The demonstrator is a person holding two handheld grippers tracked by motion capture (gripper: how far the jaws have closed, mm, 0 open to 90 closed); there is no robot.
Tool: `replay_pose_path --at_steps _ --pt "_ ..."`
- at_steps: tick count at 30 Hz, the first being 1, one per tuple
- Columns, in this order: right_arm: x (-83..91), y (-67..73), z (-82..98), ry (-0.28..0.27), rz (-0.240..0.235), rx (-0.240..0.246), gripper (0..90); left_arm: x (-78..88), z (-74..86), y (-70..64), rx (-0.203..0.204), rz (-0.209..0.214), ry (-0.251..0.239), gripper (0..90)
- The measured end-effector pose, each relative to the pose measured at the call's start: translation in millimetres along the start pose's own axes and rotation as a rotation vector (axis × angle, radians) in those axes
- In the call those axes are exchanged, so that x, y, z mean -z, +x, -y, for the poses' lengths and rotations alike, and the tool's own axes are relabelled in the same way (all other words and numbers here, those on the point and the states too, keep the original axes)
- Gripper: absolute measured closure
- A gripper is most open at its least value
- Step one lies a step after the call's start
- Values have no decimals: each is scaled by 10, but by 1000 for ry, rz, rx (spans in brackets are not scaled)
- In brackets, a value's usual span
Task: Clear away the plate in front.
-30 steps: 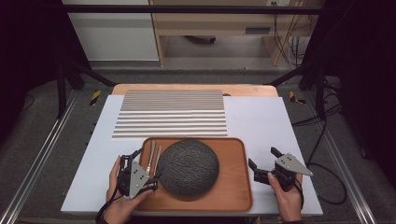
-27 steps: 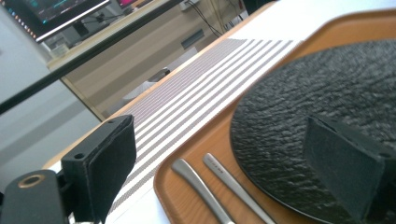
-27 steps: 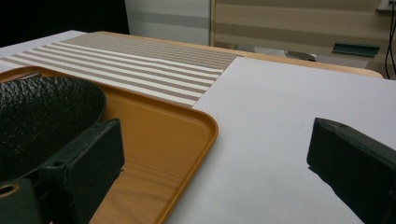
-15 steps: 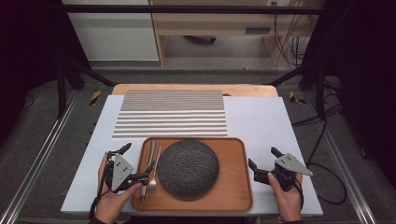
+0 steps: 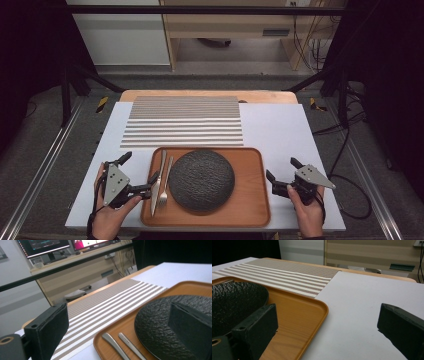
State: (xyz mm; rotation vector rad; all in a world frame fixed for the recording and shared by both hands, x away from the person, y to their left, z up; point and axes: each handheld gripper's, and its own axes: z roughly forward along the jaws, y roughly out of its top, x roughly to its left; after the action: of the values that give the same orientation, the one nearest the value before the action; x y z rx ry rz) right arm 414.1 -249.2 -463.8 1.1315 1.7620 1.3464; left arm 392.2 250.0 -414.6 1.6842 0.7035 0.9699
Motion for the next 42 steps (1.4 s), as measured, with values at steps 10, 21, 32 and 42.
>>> replay_pose_path --at_steps 10,21,32,42 --pt "5 -6 -2 -2 -1 -3 33 108 -31 150 70 -15 -29 25" --pt "5 -14 -5 -3 3 4 35 212 11 341 107 -42 -74 17" --pt "19 -60 -39 -23 -3 -16 54 335 165 553 151 -94 -78 12" --pt "89 -127 -38 -33 22 26 58 490 339 717 218 -91 -108 12"
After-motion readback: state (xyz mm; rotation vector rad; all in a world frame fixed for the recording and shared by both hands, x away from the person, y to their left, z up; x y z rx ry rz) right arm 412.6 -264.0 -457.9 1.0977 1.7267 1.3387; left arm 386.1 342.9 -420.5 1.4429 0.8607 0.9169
